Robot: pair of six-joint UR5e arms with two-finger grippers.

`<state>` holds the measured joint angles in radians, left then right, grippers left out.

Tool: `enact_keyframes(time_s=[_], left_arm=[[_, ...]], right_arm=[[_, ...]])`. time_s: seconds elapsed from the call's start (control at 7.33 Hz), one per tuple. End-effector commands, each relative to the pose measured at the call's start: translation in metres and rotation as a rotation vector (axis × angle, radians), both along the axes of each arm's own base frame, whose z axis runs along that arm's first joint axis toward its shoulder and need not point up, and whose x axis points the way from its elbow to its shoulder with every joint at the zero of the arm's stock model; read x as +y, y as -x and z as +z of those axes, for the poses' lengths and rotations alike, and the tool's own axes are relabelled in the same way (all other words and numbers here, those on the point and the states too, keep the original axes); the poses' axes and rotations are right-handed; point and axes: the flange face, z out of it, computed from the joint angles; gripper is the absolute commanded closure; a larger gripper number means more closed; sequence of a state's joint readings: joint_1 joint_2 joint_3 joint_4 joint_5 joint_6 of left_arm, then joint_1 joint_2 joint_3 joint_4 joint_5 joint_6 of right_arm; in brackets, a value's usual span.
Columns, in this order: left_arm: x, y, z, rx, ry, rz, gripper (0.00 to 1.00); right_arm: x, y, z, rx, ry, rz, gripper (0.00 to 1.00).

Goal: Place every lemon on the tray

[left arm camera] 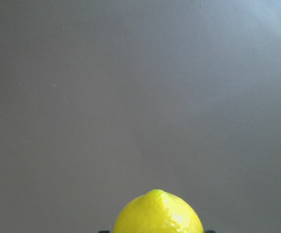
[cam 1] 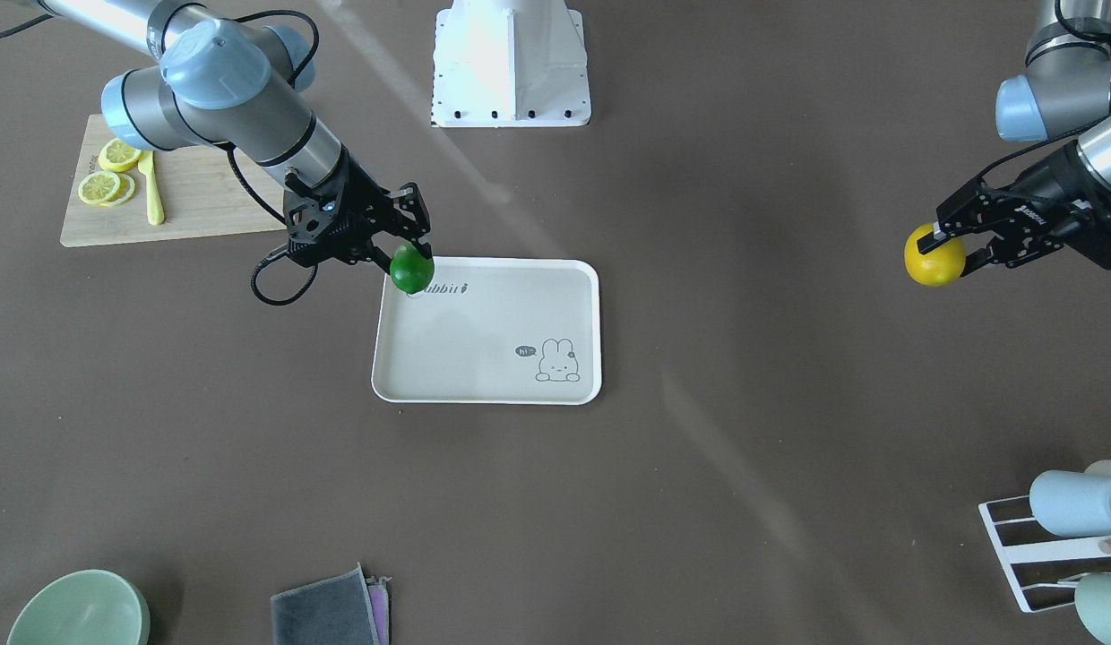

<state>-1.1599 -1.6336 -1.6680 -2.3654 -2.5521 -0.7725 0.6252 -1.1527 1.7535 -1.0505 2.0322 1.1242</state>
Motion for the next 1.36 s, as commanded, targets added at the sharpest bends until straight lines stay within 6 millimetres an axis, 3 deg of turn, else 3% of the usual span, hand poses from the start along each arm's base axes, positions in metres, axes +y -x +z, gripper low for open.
enact_keyframes(time_s=[0.0,0.14,0.27,0.41,0.55,0.68,0.82,0.95,1.23], left_arm=[[-0.029,-0.056,-0.090,0.075,0.121,-0.062,1.00],[-0.029,-0.095,-0.117,0.088,0.144,-0.070,1.00],[-0.030,-0.131,-0.148,0.095,0.185,-0.101,1.00],[-0.033,-0.159,-0.178,0.084,0.198,-0.120,1.00],[-0.035,-0.182,-0.201,0.061,0.201,-0.132,1.00],[-0.027,-0.210,-0.209,0.043,0.192,-0.144,1.00],[-0.017,-0.239,-0.215,0.033,0.183,-0.153,1.00],[-0.015,-0.265,-0.223,0.029,0.197,-0.181,1.00],[0.005,-0.339,-0.236,0.005,0.198,-0.224,1.00]], right_arm=[[-0.024,0.033,0.004,0.034,0.014,0.012,1.00],[-0.028,0.039,0.007,0.046,0.020,0.012,1.00],[-0.034,0.047,0.024,0.075,0.033,0.018,1.00],[-0.039,0.056,0.040,0.105,0.046,0.025,1.00],[-0.040,0.057,0.044,0.111,0.054,0.025,0.99],[-0.042,0.059,0.032,0.097,0.052,0.030,0.01],[-0.057,0.050,0.009,0.063,0.059,0.050,0.00],[-0.070,0.033,0.001,0.042,0.067,0.051,0.00],[-0.099,-0.023,-0.024,-0.019,0.072,0.067,0.00]])
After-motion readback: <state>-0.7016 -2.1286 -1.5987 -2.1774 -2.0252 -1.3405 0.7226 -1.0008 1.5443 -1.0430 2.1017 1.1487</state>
